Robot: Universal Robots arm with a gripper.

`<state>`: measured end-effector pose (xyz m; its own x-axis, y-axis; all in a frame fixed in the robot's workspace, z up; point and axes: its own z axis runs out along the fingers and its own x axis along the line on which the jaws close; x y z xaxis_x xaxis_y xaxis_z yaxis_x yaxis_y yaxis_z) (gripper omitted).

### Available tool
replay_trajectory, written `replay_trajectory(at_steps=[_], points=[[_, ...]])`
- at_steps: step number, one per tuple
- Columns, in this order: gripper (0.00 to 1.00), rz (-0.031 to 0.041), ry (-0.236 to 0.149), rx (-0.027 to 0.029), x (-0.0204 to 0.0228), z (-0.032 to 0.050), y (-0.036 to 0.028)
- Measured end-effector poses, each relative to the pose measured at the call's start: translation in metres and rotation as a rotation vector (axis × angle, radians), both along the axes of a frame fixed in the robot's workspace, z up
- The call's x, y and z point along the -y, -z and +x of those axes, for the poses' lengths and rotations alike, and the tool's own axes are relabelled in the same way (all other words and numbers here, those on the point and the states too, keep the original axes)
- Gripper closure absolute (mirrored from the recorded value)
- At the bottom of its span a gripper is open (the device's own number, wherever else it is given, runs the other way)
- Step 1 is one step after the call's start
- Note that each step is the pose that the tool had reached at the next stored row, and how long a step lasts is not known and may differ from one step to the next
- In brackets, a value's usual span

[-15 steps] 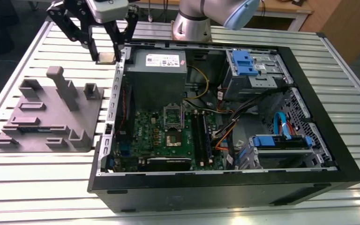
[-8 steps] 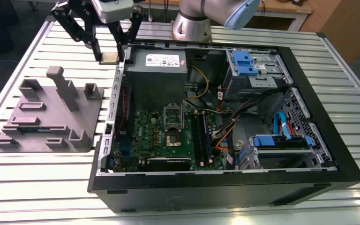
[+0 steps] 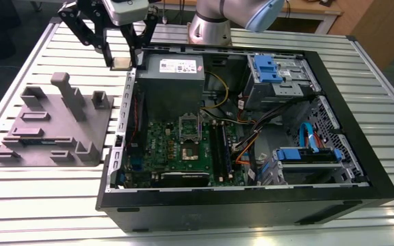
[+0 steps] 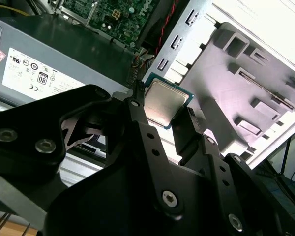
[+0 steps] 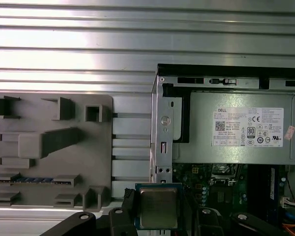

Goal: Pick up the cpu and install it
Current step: 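Pick up the cpu and move it towards the insertion slot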

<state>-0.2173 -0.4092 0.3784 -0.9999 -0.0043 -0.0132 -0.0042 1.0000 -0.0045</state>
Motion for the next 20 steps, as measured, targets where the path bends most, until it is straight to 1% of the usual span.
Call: replay_trajectory(at_steps=[20], points=[[0.53,-0.0001,0.000,0.0000,0.0000,0.0045,0.0000]])
